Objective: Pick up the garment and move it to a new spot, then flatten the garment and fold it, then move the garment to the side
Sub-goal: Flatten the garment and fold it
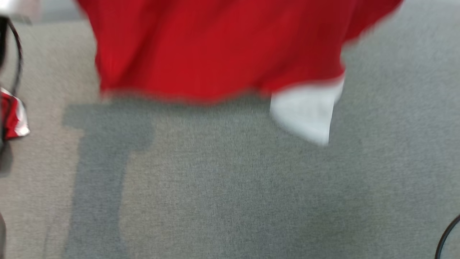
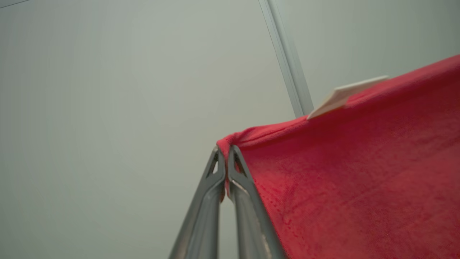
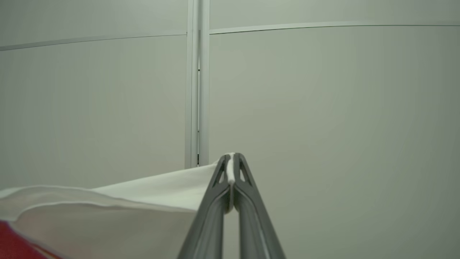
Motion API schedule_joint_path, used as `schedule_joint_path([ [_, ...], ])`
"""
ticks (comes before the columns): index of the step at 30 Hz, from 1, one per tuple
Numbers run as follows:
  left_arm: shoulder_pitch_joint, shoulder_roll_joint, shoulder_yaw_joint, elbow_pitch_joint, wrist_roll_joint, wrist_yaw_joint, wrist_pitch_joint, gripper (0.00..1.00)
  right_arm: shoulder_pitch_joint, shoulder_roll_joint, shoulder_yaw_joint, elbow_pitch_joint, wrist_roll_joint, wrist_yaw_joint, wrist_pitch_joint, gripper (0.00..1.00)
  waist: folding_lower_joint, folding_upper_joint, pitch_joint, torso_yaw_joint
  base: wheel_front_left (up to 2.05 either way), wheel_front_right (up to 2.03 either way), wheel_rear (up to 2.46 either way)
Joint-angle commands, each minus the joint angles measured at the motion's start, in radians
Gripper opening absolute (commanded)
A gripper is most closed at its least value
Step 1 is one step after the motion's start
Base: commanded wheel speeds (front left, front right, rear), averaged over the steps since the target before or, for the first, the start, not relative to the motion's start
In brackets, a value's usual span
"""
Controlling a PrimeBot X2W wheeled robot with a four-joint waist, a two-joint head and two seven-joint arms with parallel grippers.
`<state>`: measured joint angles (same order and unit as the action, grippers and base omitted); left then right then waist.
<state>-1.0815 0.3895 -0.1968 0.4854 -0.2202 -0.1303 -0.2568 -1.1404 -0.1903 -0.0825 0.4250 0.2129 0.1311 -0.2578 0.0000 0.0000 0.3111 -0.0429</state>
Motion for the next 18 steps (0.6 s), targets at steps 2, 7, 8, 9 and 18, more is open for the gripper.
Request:
schedule_joint_path([
  [2, -0.104, 0.005, -0.002, 0.031, 0.019, 0.001, -0.006, 0.00, -0.099, 0.001, -0.033, 0.017, -0.029, -0.001, -0.008, 0.00, 0.0000, 0.0000, 0.107, -0.003, 0.00, 0.00, 0.00],
  [7, -0.248, -0.001, 0.026, 0.029, 0.044, 0.011, -0.008, 0.00, -0.228, -0.003, -0.069, -0.012, -0.097, -0.001, -0.008, 0.00, 0.0000, 0.0000, 0.148, 0.008, 0.00, 0.00, 0.00],
  [8, -0.248, -0.004, 0.032, 0.032, 0.047, 0.010, -0.007, 0.00, -0.235, 0.002, -0.080, -0.009, -0.099, -0.001, -0.008, 0.00, 0.0000, 0.0000, 0.153, 0.010, 0.00, 0.00, 0.00],
  [9, -0.241, -0.009, 0.042, 0.037, 0.043, 0.011, -0.007, 0.00, -0.232, 0.010, -0.091, -0.009, -0.099, -0.001, -0.008, 0.00, 0.0000, 0.0000, 0.158, 0.012, 0.00, 0.00, 0.00],
  [18, 0.023, -0.074, 0.099, 0.077, 0.024, 0.009, -0.007, 0.00, 0.014, 0.031, -0.070, 0.022, -0.058, -0.001, -0.008, 0.00, 0.0000, 0.0000, 0.199, 0.013, 0.00, 0.00, 0.00],
])
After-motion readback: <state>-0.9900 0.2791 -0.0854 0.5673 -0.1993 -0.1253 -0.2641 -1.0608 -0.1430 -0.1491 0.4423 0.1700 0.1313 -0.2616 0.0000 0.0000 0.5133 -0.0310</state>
